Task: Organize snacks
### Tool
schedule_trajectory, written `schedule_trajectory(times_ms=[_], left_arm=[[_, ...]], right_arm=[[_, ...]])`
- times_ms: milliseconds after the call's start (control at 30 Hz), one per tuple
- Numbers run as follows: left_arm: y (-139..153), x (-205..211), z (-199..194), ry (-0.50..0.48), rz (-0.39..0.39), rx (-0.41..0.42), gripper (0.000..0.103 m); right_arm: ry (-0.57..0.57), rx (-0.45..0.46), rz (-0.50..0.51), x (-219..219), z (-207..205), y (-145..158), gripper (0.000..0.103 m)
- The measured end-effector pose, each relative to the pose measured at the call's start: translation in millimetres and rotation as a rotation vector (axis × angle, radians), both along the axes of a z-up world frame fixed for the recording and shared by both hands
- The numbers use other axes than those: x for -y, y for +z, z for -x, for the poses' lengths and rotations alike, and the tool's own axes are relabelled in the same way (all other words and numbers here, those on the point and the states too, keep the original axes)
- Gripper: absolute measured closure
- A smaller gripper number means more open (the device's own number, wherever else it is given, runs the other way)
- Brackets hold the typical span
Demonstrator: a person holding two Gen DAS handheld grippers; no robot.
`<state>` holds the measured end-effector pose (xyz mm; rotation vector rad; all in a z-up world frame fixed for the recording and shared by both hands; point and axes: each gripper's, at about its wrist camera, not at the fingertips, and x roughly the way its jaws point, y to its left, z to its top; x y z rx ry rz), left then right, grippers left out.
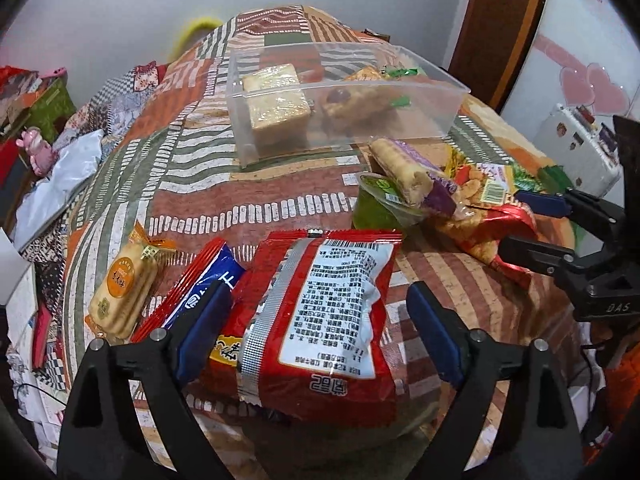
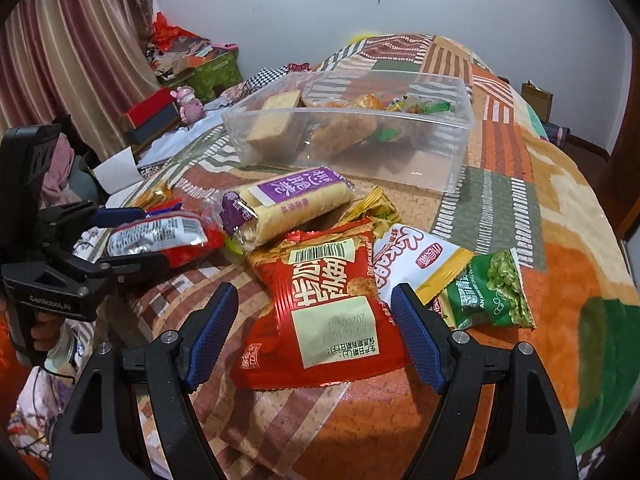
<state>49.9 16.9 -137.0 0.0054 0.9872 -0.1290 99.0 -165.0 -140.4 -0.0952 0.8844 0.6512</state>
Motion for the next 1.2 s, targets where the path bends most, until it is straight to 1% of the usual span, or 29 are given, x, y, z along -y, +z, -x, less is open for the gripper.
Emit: schedule_trajectory(times_ms=[133,200,267,300,333,367,467,733,900,1200], left_arm=[[-7,1,-3,0.014,-0.023,0.008,0.014],[-9,-1,-4,0.029,-0.024,0.015,0.017],[-9,-2,-3,0.038,-0.016,0.024,0.022],[-9,-4,-3,0.043,-0.011,0.028,0.023],[-9,-5,-2,0.051,-0.011,0.033,0.028],[-9,-6,-2,0.055,-0.013,0.038,0.031],[-7,-9,0,0.063,0.011,0.054,0.032],[4,-21,8,0.111,0.071,0.087,0.033],[15,-26,10,0.132,0.108,0.113,0.033],[41,-28,1,0.153,0.14,0.19,0.033]], right_arm=[[-0.01,-0.002,0.005,-1,-2,-5,0.027],[-0.019,-0.004,-0.007,0,-3,-4,0.031],[-0.032,0.0,-0.006,3,-4,-5,0.043],[-0.031,-0.004,-0.013,4,-4,-5,0.044],[-0.031,-0.01,-0.027,6,-5,-4,0.045],[-0.032,-0.014,-0.037,8,-4,-4,0.047],[-0.035,-0.013,-0.05,9,-3,-3,0.05],[-0.045,-0.004,-0.071,12,2,5,0.051],[-0.059,0.026,-0.083,16,3,15,0.051],[-0.101,0.092,-0.12,25,-7,39,0.051]])
